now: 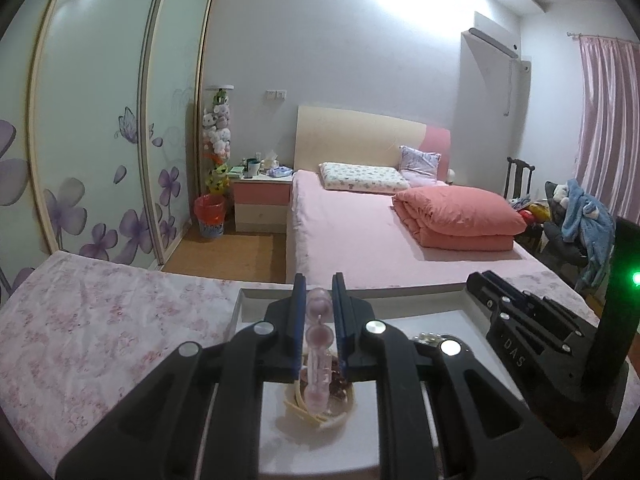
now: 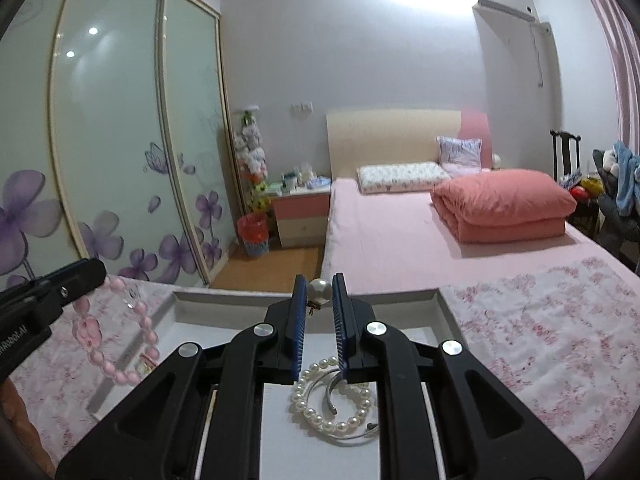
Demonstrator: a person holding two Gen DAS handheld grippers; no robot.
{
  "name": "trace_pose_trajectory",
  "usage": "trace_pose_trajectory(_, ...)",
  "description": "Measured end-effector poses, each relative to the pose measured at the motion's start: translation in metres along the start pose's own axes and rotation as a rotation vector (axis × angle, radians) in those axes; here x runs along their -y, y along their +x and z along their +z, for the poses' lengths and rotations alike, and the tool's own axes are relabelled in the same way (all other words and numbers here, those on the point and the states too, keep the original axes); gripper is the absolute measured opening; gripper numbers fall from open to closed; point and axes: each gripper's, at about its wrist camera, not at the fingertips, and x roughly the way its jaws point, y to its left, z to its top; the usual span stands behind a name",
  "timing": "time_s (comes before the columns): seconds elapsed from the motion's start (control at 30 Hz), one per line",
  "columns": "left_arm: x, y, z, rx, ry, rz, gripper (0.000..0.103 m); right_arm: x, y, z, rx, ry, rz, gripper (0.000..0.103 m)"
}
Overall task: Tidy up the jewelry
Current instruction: 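Lower both items into the grey tray and open both tools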
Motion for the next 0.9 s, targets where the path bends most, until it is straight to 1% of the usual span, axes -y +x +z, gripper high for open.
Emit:
trace_pose_trajectory(0.17,0.000,0.019,-0.001,-0.020,0.005,-0.002,0.014,0.002,0.019,-0.003,-0.052,0.023,-0.003,0.014)
trace_pose_trajectory(0.33,-0.001,0.031,-0.007,-0.037,0.009,-0.002,0.014,0.001,0.026,-0.006,-0.092,0.033,0.006,0.015)
trace_pose_trajectory(0.4,-0.003,0.034,-0.008,-0.036,0.001,0.006,0.017,0.002,0.026,-0.009,-0.110,0.045,0.019,0.031)
trace_pose_trajectory(0.43,-0.004,0.034,-0.007,-0.037,-0.003,0.005,0.019,0.001,0.026,-0.009,-0.108,0.048,0.018,0.049)
trace_pose_trajectory(0.47,-0.004,0.035,-0.006,-0.037,-0.006,0.006,0.023,0.002,0.025,-0.009,-0.101,0.048,0.015,0.050)
trace_pose_trajectory(0.5,-0.004,0.035,-0.006,-0.035,-0.007,0.006,0.025,0.001,0.024,-0.009,-0.096,0.041,0.011,0.050)
trace_pose_trajectory(0.9,-0.003,0.033,-0.007,-0.034,-0.004,0.006,0.025,0.003,0.018,-0.007,-0.085,0.037,0.002,0.050)
